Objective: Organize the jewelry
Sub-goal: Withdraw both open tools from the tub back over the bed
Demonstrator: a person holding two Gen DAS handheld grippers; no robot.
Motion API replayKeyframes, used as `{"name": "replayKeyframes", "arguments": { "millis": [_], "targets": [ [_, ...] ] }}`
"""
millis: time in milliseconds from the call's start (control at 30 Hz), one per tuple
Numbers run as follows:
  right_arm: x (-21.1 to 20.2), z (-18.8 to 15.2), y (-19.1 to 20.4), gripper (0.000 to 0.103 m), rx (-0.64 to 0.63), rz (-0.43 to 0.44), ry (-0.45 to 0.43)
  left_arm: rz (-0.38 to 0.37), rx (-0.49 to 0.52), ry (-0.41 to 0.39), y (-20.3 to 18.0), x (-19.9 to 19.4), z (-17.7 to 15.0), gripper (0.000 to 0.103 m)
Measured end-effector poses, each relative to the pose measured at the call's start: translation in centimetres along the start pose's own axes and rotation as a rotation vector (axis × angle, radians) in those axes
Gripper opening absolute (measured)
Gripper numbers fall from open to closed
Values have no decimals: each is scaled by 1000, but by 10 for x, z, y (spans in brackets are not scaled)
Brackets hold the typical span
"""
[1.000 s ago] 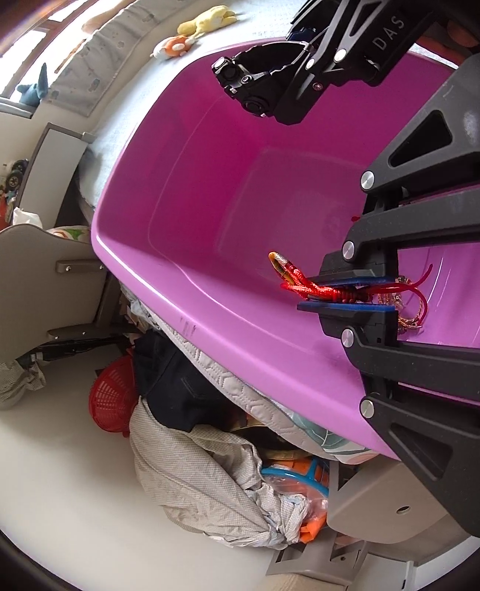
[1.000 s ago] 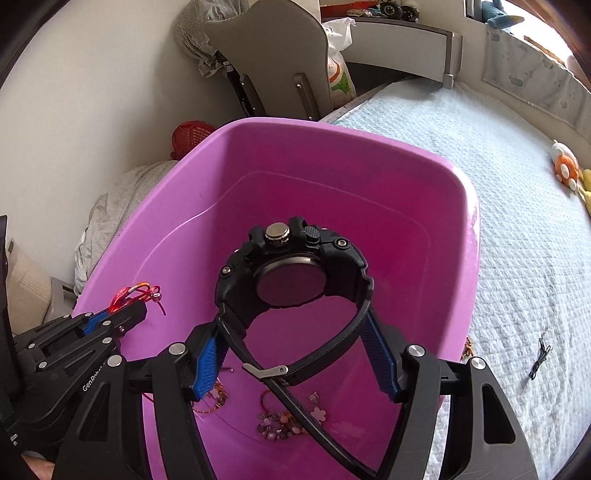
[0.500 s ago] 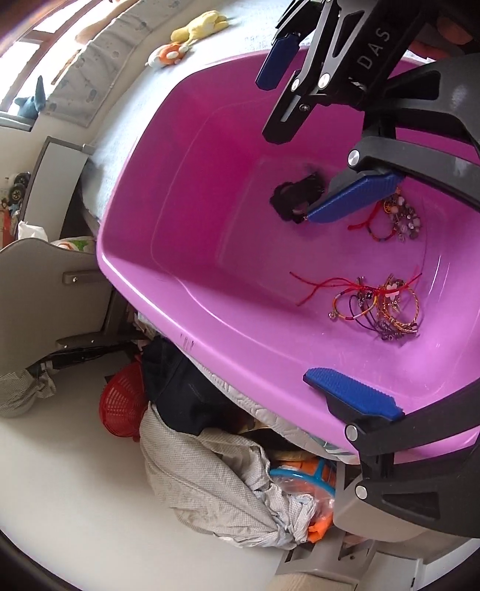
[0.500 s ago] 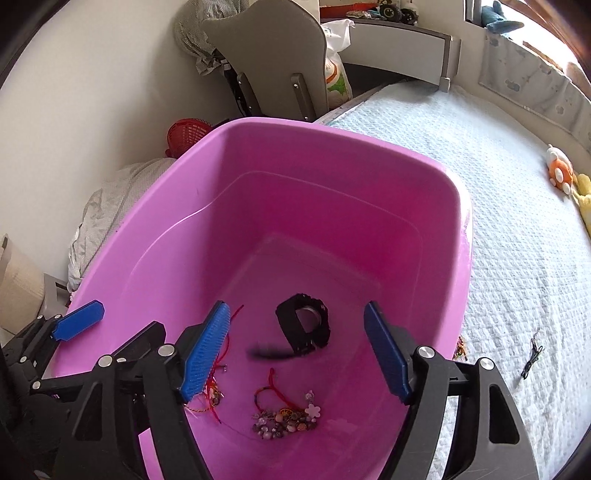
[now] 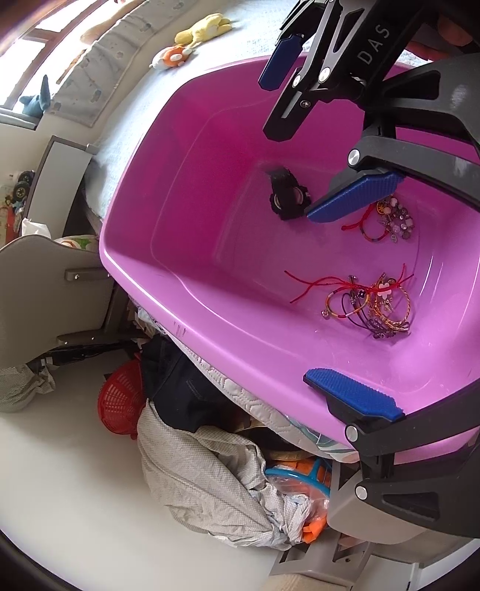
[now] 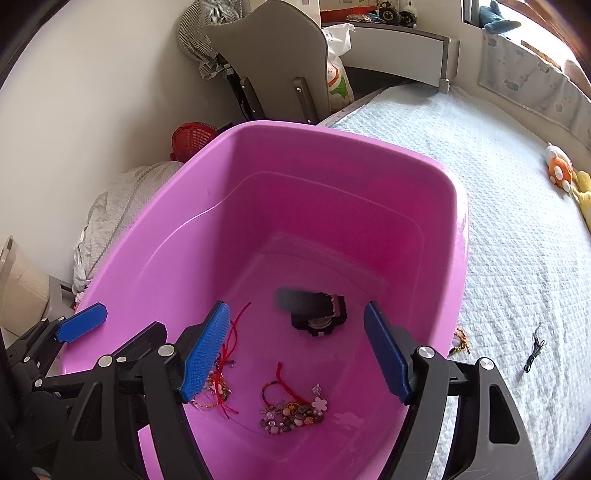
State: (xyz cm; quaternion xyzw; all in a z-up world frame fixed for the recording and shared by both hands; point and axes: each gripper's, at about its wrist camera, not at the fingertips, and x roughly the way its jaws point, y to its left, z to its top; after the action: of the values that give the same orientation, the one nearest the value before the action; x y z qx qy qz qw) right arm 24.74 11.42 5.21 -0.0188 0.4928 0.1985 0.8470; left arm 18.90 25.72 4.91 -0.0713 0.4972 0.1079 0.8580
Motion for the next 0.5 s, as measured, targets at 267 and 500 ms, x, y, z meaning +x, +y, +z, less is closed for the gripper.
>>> {"name": "replayKeyframes", "arguments": {
  "millis": [267,500],
  "targets": [
    [-16,-7,1,72,7,13,-23,-1,7,-21,0,-16,-5,80],
    [-31,-18,0,72,19,22,-40,-9,23,-37,-4,-29,-15,80]
  ]
}}
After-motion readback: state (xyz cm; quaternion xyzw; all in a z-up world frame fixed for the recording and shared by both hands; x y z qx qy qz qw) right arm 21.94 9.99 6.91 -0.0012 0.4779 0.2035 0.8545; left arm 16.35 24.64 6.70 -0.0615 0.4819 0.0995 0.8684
